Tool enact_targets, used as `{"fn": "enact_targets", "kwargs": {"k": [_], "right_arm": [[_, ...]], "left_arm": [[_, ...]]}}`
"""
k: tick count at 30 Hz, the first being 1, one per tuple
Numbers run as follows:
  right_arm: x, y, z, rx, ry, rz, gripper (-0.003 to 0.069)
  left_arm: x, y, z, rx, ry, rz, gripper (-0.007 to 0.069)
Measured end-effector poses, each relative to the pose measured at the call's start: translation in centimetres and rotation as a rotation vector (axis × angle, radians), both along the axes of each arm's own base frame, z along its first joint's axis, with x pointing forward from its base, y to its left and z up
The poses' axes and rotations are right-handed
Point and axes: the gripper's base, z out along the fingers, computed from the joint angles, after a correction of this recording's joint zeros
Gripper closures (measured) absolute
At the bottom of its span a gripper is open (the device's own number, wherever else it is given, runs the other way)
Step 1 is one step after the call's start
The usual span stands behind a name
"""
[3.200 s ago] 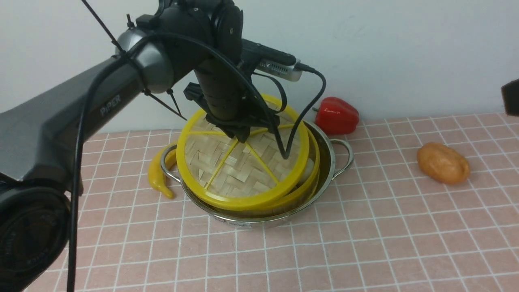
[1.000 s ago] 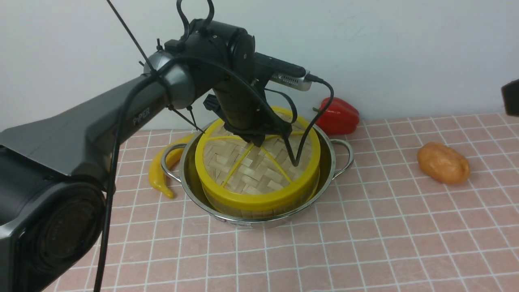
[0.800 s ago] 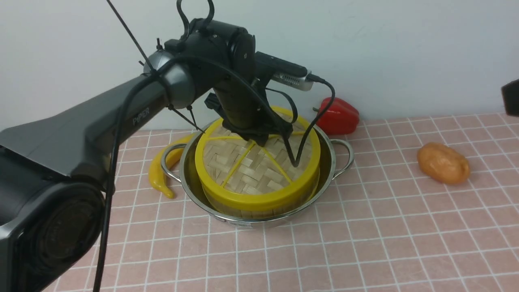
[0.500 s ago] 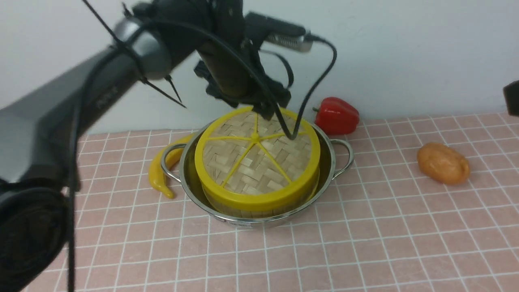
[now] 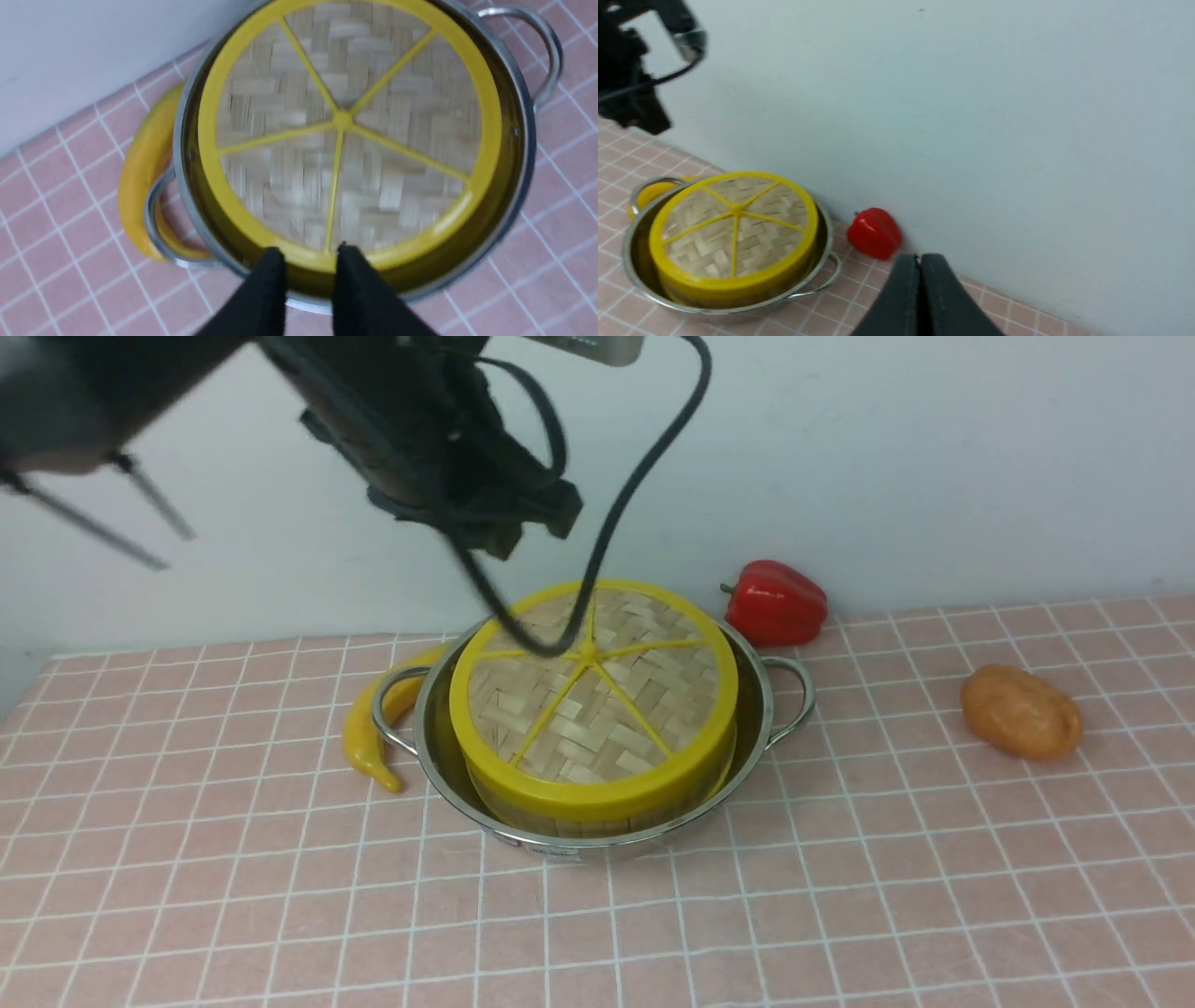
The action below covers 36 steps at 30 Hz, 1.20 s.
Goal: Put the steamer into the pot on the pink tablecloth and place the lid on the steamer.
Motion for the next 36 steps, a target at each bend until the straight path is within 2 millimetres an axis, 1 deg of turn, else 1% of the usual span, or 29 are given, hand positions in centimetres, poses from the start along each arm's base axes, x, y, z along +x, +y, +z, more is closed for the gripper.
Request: {"fn": "enact_targets", "kwargs": {"k": [1,2,3,4,5,6,7,8,9,10,11,12,13,14,18,22,28,34,36], "right_arm": [[-0.4,-0.2,-0.1,0.001,-0.01,-0.004,0.0674],[-0.8,-0.6,-1.4,-0.014,-0.01,-0.025,0.0675],[-1.6,-1.1,-2.7,-0.025,-0.017,-0.041,0.0675],[-1.9,-1.3,-3.8,-0.026,-0.011,-0.054,0.0675],[-2.1,-1.5,-4.8,-0.031,-0.007,-0.065,0.0675],[-2.2,-1.6,-5.9,-0.036,0.005,-0.071,0.0675],[-2.5,-1.8,-6.6,-0.028,0.004,-0.077,0.0675],[-2.7,-1.9,-8.0,-0.018,0.015,-0.085,0.0675],[-2.7,-1.9,-8.7,-0.012,0.019,-0.089,0.0675],[-2.7,-1.9,-9.7,-0.006,0.03,-0.093,0.0673],[-2.7,-2.0,-10.1,-0.001,0.033,-0.096,0.0673],[-2.6,-2.0,-10.8,-0.002,0.045,-0.1,0.0672],[-2.5,-1.9,-11.2,0.002,0.057,-0.102,0.0671],[-2.4,-1.8,-11.7,0.014,0.076,-0.103,0.0669],[-2.1,-1.3,-12.9,0.071,0.147,-0.082,0.0664],[-2.2,-0.7,-13.3,0.139,0.191,-0.036,0.0657],[-2.4,0.0,-13.3,0.21,0.226,0.016,0.0648],[-2.6,0.4,-13.3,0.259,0.251,0.054,0.0629],[-2.7,0.5,-13.3,0.272,0.257,0.064,0.0622]], "left_arm": [[-0.2,0.1,0.0,0.001,0.002,0.0,0.0525],[-1.4,0.7,0.1,0.002,0.008,0.001,0.0569],[-3.2,1.5,0.2,0.004,0.017,0.0,0.0621],[-4.1,2.0,0.2,0.001,0.019,-0.001,0.0638],[-5.5,2.6,0.2,-0.009,0.01,-0.004,0.0648],[-6.1,2.9,0.2,-0.023,-0.006,-0.007,0.0648],[-7.2,3.3,0.2,-0.051,-0.046,-0.014,0.0648],[-8.2,3.6,0.3,-0.099,-0.114,-0.024,0.0648],[-8.9,3.9,0.1,-0.129,-0.152,-0.029,0.0648],[-9.9,4.2,-0.3,-0.156,-0.187,-0.034,0.0648],[-10.4,4.4,-0.6,-0.189,-0.23,-0.038,0.0648],[-11.4,4.8,-1.5,-0.217,-0.257,-0.041,0.0648],[-11.7,4.9,-1.9,-0.241,-0.287,-0.043,0.0648],[-12.4,5.2,-3.0,-0.263,-0.319,-0.045,0.0648],[-14.4,6.0,-6.0,-0.32,-0.337,-0.028,0.0646],[-16.2,6.5,-7.7,-0.379,-0.3,0.003,0.0643],[-16.4,6.6,-8.2,-0.382,-0.285,0.011,0.0634],[-16.5,6.7,-8.1,-0.386,-0.291,0.011,0.0614],[-16.6,6.9,-7.9,-0.36,-0.319,-0.011,0.0611]]}}
